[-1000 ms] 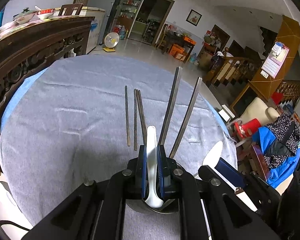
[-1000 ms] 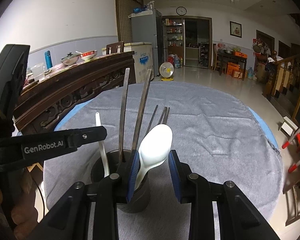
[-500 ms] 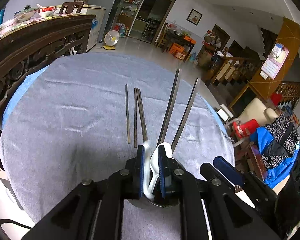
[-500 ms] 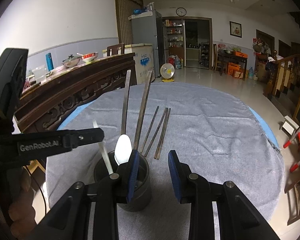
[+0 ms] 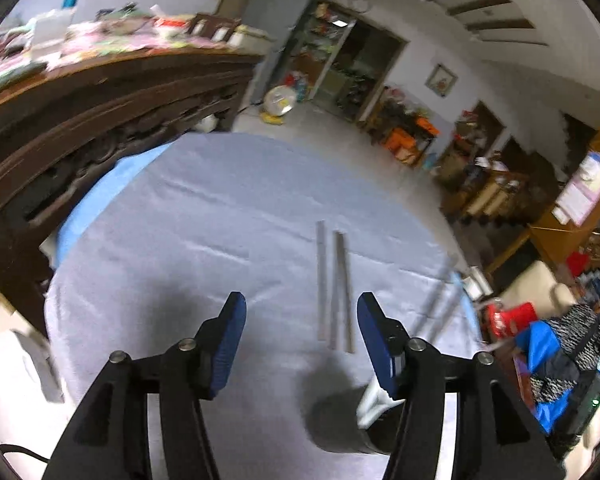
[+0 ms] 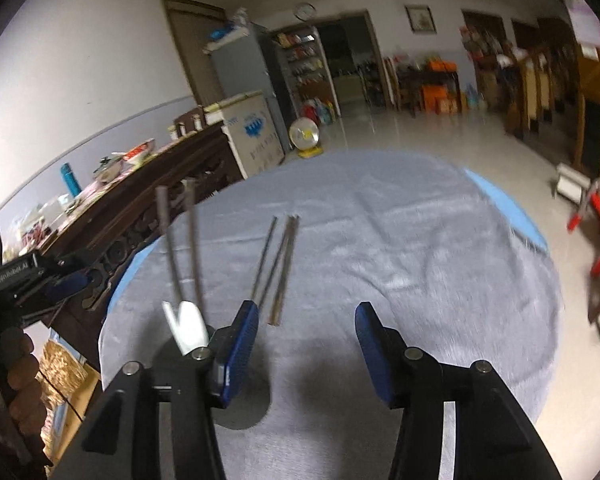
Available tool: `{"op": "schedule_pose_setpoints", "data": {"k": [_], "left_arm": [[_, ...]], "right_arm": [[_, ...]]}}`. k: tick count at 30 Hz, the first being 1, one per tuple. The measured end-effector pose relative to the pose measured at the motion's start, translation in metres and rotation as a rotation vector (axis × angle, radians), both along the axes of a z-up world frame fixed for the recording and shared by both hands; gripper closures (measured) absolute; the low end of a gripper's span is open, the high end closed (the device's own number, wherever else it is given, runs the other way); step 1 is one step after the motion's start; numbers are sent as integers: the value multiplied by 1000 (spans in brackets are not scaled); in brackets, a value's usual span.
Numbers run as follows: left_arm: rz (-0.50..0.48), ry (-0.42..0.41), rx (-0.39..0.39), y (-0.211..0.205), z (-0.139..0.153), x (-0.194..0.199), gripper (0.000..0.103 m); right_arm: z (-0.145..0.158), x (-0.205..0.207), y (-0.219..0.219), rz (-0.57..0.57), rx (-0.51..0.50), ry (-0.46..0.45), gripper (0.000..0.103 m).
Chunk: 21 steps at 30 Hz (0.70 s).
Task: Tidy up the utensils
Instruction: 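Move both open tools back over the chopsticks lying on the cloth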
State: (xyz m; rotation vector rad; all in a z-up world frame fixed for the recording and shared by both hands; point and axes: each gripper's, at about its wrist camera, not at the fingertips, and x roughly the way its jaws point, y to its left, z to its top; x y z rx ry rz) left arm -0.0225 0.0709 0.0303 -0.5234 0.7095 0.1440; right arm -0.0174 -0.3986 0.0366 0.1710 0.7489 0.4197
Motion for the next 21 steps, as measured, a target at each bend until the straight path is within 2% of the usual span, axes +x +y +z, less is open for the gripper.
{"op": "schedule_pose_setpoints", "data": {"k": [5, 10, 14, 21], "left_arm": [[45, 146, 21, 20, -38, 20, 45], [2, 284, 54, 18, -79, 44, 45], [-46, 342, 77, 15, -98, 65, 45], [-41, 366, 79, 23, -114, 85, 45]], "right_arm": [[-27, 28, -15, 3, 3, 134, 48], [-56, 67, -23, 30, -13, 274, 48], [-72, 111, -12, 76, -57, 372, 48], [-83, 195, 34, 182, -122, 489, 48]]}}
